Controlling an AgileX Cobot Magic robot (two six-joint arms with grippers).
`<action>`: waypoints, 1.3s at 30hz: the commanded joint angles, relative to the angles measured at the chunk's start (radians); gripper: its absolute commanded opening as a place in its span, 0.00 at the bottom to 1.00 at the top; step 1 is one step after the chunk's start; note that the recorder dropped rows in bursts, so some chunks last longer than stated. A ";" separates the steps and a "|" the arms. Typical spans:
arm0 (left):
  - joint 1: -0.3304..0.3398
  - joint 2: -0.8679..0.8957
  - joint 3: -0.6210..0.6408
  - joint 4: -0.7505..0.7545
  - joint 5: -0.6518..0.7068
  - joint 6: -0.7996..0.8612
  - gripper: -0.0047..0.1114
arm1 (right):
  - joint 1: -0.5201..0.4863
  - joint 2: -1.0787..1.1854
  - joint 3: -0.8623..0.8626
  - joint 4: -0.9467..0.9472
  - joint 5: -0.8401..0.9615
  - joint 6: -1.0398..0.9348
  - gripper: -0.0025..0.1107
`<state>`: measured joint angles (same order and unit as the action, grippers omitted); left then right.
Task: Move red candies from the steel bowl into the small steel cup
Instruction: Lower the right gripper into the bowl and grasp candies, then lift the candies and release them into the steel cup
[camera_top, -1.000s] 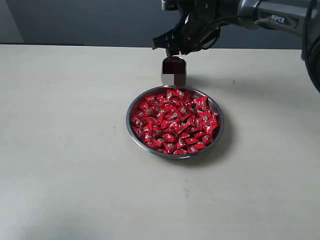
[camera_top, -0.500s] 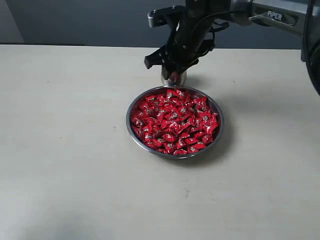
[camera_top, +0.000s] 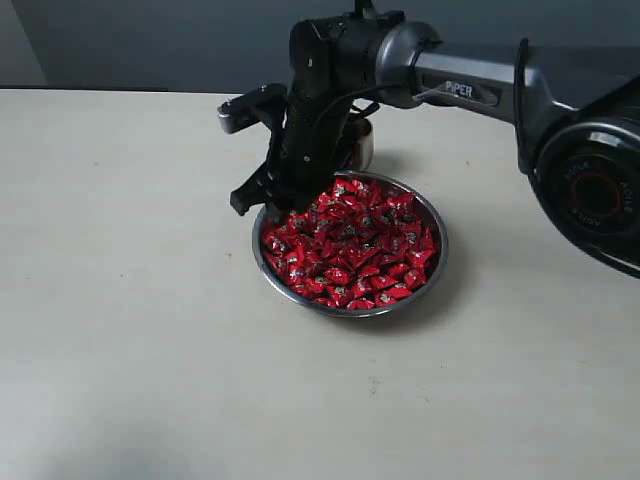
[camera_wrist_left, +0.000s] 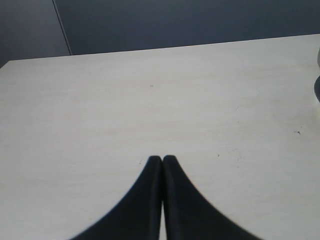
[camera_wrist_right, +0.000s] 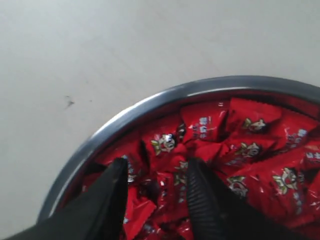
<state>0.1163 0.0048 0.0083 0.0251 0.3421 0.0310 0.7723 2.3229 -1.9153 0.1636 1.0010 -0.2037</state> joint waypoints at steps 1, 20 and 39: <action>-0.008 -0.005 -0.008 0.002 -0.005 -0.002 0.04 | -0.003 0.026 -0.005 -0.084 -0.004 0.049 0.36; -0.008 -0.005 -0.008 0.002 -0.005 -0.002 0.04 | -0.005 -0.140 -0.005 -0.293 -0.079 0.109 0.02; -0.008 -0.005 -0.008 0.002 -0.005 -0.002 0.04 | -0.201 -0.025 -0.005 -0.220 -0.386 0.260 0.03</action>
<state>0.1163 0.0048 0.0083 0.0251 0.3421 0.0310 0.5837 2.2900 -1.9153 -0.0715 0.6383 0.0588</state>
